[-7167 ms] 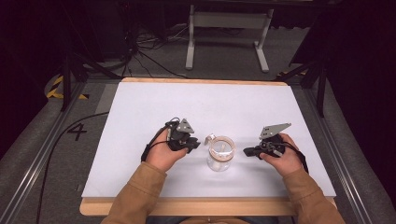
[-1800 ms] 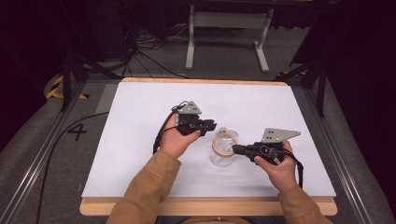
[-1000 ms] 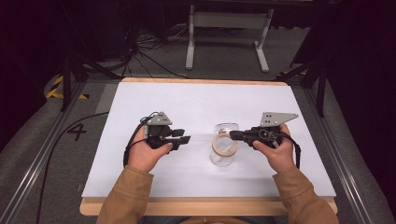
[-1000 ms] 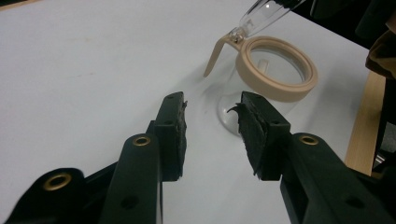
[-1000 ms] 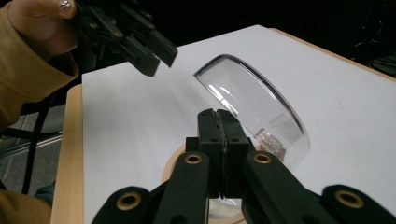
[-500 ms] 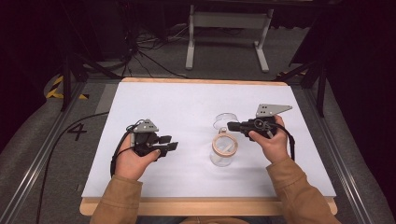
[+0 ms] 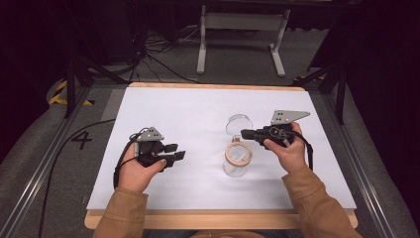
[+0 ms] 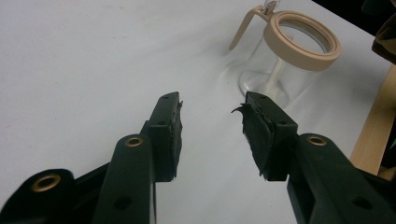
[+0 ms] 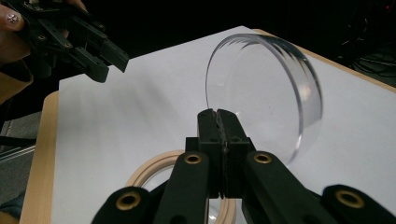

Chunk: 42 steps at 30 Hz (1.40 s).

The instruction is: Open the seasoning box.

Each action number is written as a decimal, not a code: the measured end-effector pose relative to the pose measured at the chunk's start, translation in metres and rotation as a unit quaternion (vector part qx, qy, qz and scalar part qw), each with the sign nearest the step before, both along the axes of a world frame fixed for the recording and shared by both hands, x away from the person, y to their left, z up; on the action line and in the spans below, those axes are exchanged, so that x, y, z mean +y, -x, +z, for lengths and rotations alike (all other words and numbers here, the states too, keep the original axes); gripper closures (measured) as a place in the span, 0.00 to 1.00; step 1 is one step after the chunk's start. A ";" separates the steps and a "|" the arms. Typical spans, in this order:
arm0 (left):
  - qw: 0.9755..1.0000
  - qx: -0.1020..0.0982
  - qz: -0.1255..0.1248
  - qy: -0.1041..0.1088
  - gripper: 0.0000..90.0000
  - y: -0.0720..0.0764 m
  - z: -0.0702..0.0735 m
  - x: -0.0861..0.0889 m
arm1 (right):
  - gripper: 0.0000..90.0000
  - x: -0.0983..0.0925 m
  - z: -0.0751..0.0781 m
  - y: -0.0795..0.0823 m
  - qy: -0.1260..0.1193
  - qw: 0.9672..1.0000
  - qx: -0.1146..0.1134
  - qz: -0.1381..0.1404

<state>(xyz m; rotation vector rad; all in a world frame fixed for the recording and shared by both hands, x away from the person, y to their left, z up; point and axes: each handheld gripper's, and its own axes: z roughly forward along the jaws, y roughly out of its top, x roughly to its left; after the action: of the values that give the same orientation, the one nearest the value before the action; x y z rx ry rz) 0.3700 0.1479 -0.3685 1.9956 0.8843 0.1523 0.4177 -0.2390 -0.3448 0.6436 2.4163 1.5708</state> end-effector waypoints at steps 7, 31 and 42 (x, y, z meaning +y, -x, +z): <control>1.000 -0.008 -0.017 -0.018 0.56 -0.006 0.005 -0.008 | 0.93 -0.023 0.011 0.008 0.010 1.000 0.000 -0.023; 0.994 -0.035 0.077 -0.071 0.41 -0.044 -0.023 0.021 | 0.57 -0.122 -0.009 -0.004 0.088 0.974 0.052 -0.203; 0.994 -0.021 0.077 -0.075 0.39 -0.055 -0.045 0.027 | 0.48 -0.142 -0.042 -0.020 0.124 0.960 0.069 -0.241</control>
<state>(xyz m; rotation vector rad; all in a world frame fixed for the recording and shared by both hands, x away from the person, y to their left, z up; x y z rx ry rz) 0.4252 0.1750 -0.4139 2.0539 1.0259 0.3567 0.4378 -0.3810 -0.3865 1.2088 2.2557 1.0387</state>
